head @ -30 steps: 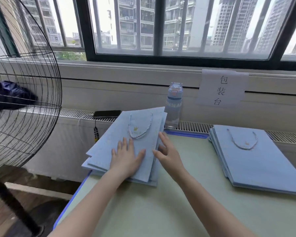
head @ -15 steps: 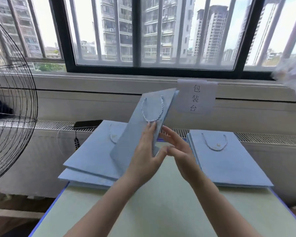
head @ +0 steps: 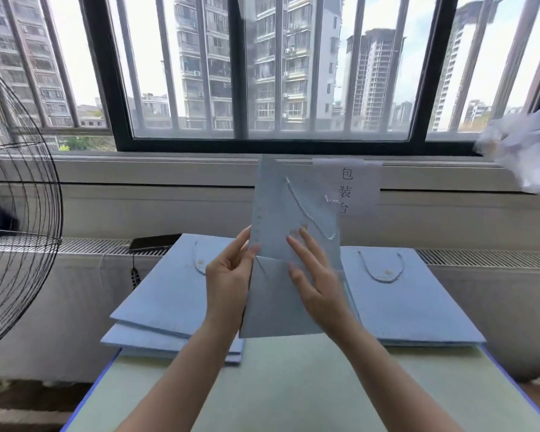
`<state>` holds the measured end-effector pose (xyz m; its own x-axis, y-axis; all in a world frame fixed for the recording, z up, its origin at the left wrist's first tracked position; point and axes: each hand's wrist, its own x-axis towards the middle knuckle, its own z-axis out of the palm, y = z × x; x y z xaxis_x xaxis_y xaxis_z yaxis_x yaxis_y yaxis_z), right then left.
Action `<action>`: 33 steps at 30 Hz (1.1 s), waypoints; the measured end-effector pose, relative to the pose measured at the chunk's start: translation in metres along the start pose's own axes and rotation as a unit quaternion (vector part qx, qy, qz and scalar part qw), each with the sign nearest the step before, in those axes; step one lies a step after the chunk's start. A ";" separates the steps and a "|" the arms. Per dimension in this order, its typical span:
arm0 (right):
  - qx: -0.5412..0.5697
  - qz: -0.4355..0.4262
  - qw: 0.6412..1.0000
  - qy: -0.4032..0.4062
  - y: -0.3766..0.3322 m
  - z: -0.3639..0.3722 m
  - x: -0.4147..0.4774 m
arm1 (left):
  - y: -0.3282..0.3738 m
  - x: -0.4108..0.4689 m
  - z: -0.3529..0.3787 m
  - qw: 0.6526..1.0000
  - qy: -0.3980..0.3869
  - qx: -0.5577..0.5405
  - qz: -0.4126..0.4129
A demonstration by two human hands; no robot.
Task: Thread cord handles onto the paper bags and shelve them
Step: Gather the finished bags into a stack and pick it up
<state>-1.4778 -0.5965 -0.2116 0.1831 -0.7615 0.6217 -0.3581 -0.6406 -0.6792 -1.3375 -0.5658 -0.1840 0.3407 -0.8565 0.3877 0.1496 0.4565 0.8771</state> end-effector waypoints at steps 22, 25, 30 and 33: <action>0.089 0.203 0.933 0.282 0.040 -0.083 0.009 | -0.104 -0.009 0.072 0.867 -0.311 0.323 0.216; 0.071 0.237 0.927 0.282 0.072 -0.134 0.008 | -0.126 -0.004 0.081 0.887 -0.214 0.340 0.228; 0.068 0.308 0.923 0.219 0.112 -0.195 0.005 | -0.139 0.009 0.104 0.954 -0.103 0.277 0.043; 0.054 0.351 0.913 0.200 0.140 -0.206 0.009 | -0.155 0.011 0.122 0.916 -0.254 0.307 -0.043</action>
<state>-1.7142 -0.6730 -0.2205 -0.4130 -0.9056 0.0966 -0.1621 -0.0313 -0.9863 -1.4701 -0.6755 -0.2809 -0.1477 -0.9555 0.2552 -0.4470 0.2947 0.8446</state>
